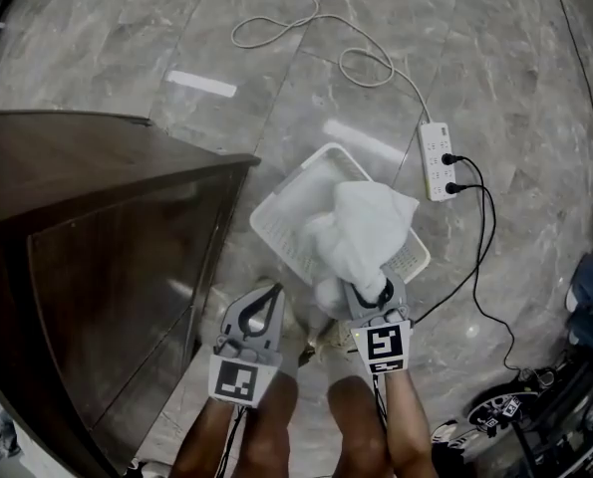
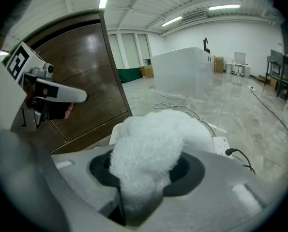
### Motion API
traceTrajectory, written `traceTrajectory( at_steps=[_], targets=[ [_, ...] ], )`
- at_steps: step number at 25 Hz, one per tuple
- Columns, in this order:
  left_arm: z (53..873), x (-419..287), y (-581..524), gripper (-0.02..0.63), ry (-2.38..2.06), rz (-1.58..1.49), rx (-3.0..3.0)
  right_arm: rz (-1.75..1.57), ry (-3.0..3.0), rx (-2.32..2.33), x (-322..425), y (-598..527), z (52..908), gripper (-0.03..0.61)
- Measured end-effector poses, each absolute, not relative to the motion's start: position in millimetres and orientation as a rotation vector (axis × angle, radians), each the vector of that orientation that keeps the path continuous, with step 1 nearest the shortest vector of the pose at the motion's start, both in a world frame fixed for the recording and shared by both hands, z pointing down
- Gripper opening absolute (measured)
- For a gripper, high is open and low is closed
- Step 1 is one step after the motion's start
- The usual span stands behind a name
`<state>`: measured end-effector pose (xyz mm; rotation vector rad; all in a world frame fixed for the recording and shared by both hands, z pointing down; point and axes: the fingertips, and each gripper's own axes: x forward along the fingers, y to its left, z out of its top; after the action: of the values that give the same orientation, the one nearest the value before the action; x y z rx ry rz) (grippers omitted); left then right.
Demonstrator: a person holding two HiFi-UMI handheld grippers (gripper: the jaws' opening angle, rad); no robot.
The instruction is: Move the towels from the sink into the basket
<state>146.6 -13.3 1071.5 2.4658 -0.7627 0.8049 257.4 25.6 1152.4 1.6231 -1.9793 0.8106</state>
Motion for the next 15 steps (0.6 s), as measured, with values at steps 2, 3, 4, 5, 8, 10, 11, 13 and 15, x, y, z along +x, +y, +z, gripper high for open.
traceTrajectory(
  at_steps=[2, 3, 4, 5, 8, 10, 11, 13, 15],
  targets=[
    [1076.0, 146.5, -12.6, 0.009, -0.756, 0.816, 2.461, 0.839, -1.962, 1.626, 257.6, 25.6, 1159.8, 0.21],
    [1076.6, 146.6, -12.3, 0.009, -0.752, 0.818, 2.459, 0.864, -1.951, 1.635, 258.1, 25.7, 1162.2, 0.248],
    [1076.3, 146.7, -12.2, 0.009, -0.749, 0.817, 2.46, 0.89, -1.942, 1.65, 258.6, 25.6, 1163.3, 0.304],
    [1075.8, 146.6, -12.0, 0.009, -0.746, 0.814, 2.461, 0.908, -1.938, 1.668, 259.1, 25.1, 1163.1, 0.371],
    [1075.0, 145.6, -11.5, 0.009, -0.744, 0.808, 2.464, 0.91, -1.939, 1.689, 259.6, 23.7, 1161.2, 0.413],
    [1073.8, 146.2, -11.9, 0.009, -0.74, 0.813, 2.47, 0.903, -1.937, 1.688, 260.7, 22.4, 1159.9, 0.413],
    [1072.2, 147.1, -12.5, 0.009, -0.738, 0.813, 2.475, 0.898, -1.934, 1.689, 261.9, 21.6, 1158.5, 0.413],
    [1067.7, 148.6, -14.1, 0.009, -0.736, 0.809, 2.484, 0.89, -1.929, 1.697, 264.2, 19.9, 1154.1, 0.413],
    [1062.0, 150.1, -15.5, 0.009, -0.734, 0.802, 2.491, 0.883, -1.924, 1.706, 266.4, 18.4, 1148.1, 0.413]
  ],
)
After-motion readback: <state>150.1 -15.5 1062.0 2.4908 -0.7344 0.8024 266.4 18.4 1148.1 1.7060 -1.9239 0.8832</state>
